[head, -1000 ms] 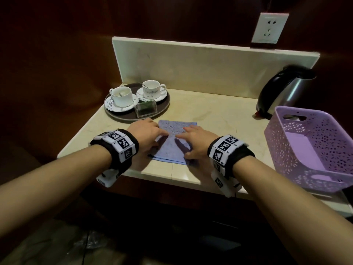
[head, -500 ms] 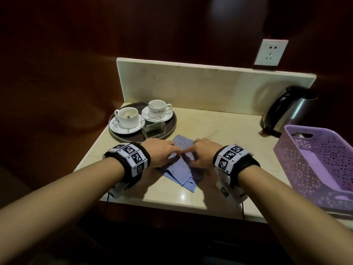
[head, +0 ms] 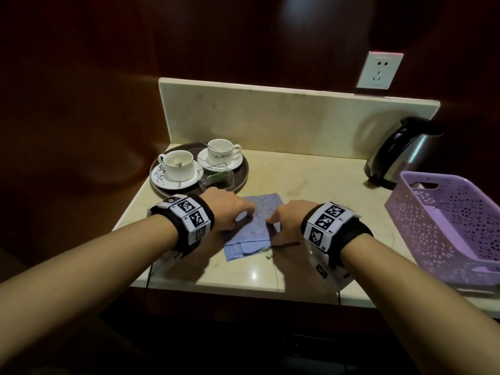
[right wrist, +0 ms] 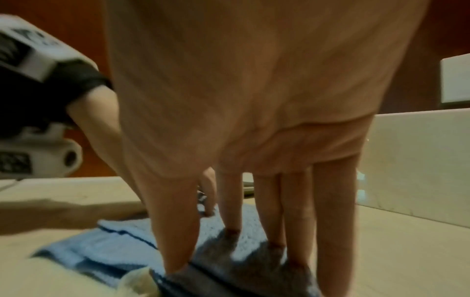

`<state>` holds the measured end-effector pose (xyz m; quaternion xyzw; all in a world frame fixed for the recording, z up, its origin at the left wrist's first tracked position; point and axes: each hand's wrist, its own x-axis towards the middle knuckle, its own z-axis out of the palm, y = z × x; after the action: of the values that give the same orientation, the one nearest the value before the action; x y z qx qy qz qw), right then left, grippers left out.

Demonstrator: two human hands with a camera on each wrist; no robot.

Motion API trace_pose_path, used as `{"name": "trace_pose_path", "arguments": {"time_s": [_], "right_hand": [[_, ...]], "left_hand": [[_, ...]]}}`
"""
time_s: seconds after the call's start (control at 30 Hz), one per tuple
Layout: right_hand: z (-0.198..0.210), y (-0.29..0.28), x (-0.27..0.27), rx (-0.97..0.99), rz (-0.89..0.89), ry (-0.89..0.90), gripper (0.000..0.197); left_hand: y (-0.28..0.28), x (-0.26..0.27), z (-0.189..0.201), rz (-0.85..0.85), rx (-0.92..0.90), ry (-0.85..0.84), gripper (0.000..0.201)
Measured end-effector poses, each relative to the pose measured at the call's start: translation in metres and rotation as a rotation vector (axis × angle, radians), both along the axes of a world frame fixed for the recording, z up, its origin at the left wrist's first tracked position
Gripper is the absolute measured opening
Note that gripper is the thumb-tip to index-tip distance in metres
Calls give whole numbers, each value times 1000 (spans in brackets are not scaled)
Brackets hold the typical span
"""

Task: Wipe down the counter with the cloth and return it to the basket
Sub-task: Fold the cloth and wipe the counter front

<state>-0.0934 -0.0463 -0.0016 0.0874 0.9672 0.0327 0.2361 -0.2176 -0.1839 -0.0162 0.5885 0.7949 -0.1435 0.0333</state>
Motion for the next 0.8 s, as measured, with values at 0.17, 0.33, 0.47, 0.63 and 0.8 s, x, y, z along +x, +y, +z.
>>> {"name": "trace_pose_path", "arguments": {"time_s": [0.17,0.33,0.47,0.63,0.8], "right_hand": [[0,-3,6,-79,-23,144,34],[-21,-5,-1,-123,-8,-18,74],[-26,-2,-5,-116,-32,-34,75],[-32,6,-16,-131,-89,-7,74],[-25,14,-21,-141,-140,-26,75]], "left_hand": [[1,19,3,-13,120,68,19],[-6,35,-13,97,170,-20,39],[-3,26,-18,99,157,-65,49],[4,11,-16,115,126,-184,48],[9,0,-17,96,111,-256,62]]}}
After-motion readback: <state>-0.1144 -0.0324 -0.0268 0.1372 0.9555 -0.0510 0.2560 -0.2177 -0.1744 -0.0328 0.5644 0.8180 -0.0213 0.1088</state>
